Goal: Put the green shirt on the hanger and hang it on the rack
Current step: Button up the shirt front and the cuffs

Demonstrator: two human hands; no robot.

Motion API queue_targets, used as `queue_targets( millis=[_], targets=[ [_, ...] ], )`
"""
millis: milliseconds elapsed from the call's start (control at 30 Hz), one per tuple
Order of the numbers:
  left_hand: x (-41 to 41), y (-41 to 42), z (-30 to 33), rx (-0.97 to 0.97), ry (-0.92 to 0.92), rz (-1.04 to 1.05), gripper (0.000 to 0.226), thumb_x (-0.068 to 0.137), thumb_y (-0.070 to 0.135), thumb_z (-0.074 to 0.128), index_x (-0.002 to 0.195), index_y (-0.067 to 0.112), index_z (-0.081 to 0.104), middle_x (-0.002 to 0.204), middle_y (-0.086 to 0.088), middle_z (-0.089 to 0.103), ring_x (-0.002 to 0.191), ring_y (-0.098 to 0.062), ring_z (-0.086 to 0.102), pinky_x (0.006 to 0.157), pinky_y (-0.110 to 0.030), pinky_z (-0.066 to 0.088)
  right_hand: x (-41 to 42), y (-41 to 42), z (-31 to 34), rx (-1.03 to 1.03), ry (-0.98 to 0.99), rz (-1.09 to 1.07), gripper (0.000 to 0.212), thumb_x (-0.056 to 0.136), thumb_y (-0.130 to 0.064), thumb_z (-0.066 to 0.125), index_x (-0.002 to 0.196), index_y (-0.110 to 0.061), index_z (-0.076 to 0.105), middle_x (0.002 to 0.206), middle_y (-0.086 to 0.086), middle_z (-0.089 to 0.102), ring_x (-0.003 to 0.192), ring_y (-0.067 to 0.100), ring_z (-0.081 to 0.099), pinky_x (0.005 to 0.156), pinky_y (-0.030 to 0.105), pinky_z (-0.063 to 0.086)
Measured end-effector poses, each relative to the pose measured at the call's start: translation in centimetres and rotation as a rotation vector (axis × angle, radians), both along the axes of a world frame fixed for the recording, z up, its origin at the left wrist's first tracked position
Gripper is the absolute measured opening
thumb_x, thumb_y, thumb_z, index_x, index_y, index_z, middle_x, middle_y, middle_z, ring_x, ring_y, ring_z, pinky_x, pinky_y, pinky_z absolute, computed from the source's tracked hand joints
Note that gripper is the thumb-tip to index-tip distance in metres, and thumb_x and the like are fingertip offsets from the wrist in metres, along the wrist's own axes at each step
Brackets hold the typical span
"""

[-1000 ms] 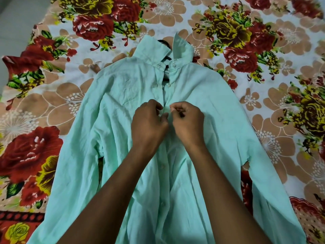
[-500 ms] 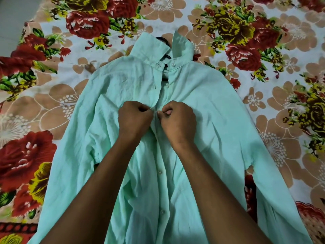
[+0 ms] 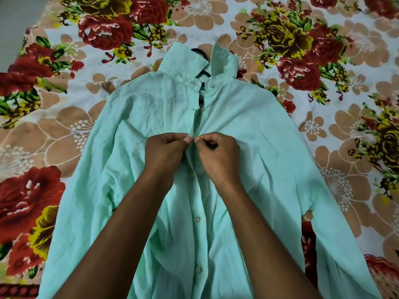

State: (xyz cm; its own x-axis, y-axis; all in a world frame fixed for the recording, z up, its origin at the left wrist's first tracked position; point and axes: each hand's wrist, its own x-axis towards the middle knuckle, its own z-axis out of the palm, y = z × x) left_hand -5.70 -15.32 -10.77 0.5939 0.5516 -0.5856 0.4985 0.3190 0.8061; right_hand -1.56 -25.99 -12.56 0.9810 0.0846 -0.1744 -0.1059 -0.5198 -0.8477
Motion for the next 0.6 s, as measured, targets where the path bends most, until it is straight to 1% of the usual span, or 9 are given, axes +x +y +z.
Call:
queue_targets(
  millis=[67, 133, 200, 300, 367, 433, 500, 533, 600],
  targets=[
    [0.0, 0.1, 0.0, 0.003, -0.007, -0.017, 0.008, 0.089, 0.010, 0.076, 0.095, 0.006, 0.079, 0.092, -0.023, 0.076, 0.077, -0.024, 0.066, 0.087, -0.044, 0.060, 0.0, 0.0, 0.1, 0.011, 0.028, -0.008, 0.009, 0.089, -0.022, 0.074, 0.087, -0.016, 0.081, 0.076, -0.010, 0.076, 0.072, 0.000, 0.070, 0.071, 0.017, 0.056],
    [-0.1, 0.4, -0.1, -0.005, -0.013, -0.052, 0.010, 0.091, 0.011, 0.072, 0.095, 0.007, 0.080, 0.088, -0.015, 0.078, 0.075, -0.016, 0.068, 0.077, -0.032, 0.059, 0.2, 0.0, 0.1, 0.059, 0.077, -0.024, 0.010, 0.089, -0.020, 0.073, 0.086, -0.015, 0.081, 0.076, -0.008, 0.076, 0.072, 0.004, 0.070, 0.073, 0.022, 0.058],
    [-0.2, 0.8, -0.1, -0.030, -0.022, -0.081, 0.012, 0.091, 0.010, 0.070, 0.095, 0.007, 0.081, 0.080, -0.007, 0.077, 0.067, -0.009, 0.067, 0.066, -0.021, 0.054, 0.3, 0.0, 0.2, 0.107, 0.140, -0.027, 0.010, 0.090, -0.019, 0.073, 0.086, -0.016, 0.080, 0.077, -0.006, 0.076, 0.076, 0.008, 0.072, 0.076, 0.025, 0.060],
    [0.0, 1.2, -0.1, 0.018, -0.022, -0.136, 0.006, 0.086, 0.008, 0.076, 0.089, 0.006, 0.080, 0.064, 0.001, 0.070, 0.051, -0.002, 0.059, 0.052, -0.014, 0.048, 0.4, -0.1, 0.3, 0.130, 0.186, 0.007, 0.010, 0.092, -0.018, 0.070, 0.090, -0.017, 0.080, 0.082, -0.006, 0.077, 0.082, 0.011, 0.073, 0.082, 0.028, 0.060],
    [0.3, 1.2, -0.2, 0.053, 0.000, -0.154, 0.006, 0.083, 0.008, 0.080, 0.087, 0.004, 0.079, 0.062, -0.002, 0.068, 0.047, -0.003, 0.056, 0.048, -0.013, 0.045, 0.5, -0.3, 0.3, 0.131, 0.184, 0.049, 0.015, 0.096, -0.022, 0.067, 0.087, -0.018, 0.079, 0.078, -0.010, 0.076, 0.077, 0.010, 0.071, 0.078, 0.028, 0.059],
    [0.4, 1.2, -0.2, 0.080, 0.020, -0.183, 0.008, 0.082, 0.011, 0.082, 0.084, 0.005, 0.079, 0.056, 0.000, 0.065, 0.043, -0.004, 0.053, 0.045, -0.014, 0.043, 0.5, -0.7, 0.6, 0.139, 0.187, 0.119, 0.025, 0.098, -0.035, 0.065, 0.080, -0.023, 0.078, 0.069, -0.015, 0.073, 0.068, 0.009, 0.068, 0.071, 0.026, 0.055],
    [0.6, 1.2, -0.2, 0.099, 0.027, -0.214, 0.005, 0.083, 0.010, 0.081, 0.082, 0.005, 0.078, 0.047, 0.006, 0.061, 0.039, -0.001, 0.051, 0.044, -0.013, 0.041, 0.5, -1.0, 0.6, 0.149, 0.185, 0.172, 0.023, 0.096, -0.040, 0.066, 0.089, -0.026, 0.082, 0.081, -0.013, 0.078, 0.080, 0.005, 0.072, 0.083, 0.027, 0.059],
    [0.6, 1.2, -0.3, 0.104, 0.030, -0.220, 0.005, 0.084, 0.008, 0.080, 0.080, 0.006, 0.077, 0.047, 0.007, 0.061, 0.039, -0.001, 0.050, 0.045, -0.014, 0.041, 0.6, -1.0, 0.4, 0.128, 0.165, 0.178, 0.020, 0.096, -0.037, 0.067, 0.094, -0.024, 0.082, 0.086, -0.012, 0.079, 0.086, 0.002, 0.073, 0.089, 0.028, 0.059],
    [0.8, 1.1, -0.6, 0.119, 0.049, -0.223, 0.010, 0.086, 0.007, 0.078, 0.076, 0.008, 0.075, 0.049, 0.004, 0.060, 0.038, -0.002, 0.048, 0.046, -0.015, 0.041, 0.7, -1.0, 0.2, 0.088, 0.133, 0.155, 0.017, 0.097, -0.029, 0.067, 0.097, -0.021, 0.082, 0.089, -0.011, 0.079, 0.089, 0.001, 0.072, 0.091, 0.030, 0.059]
  ],
)
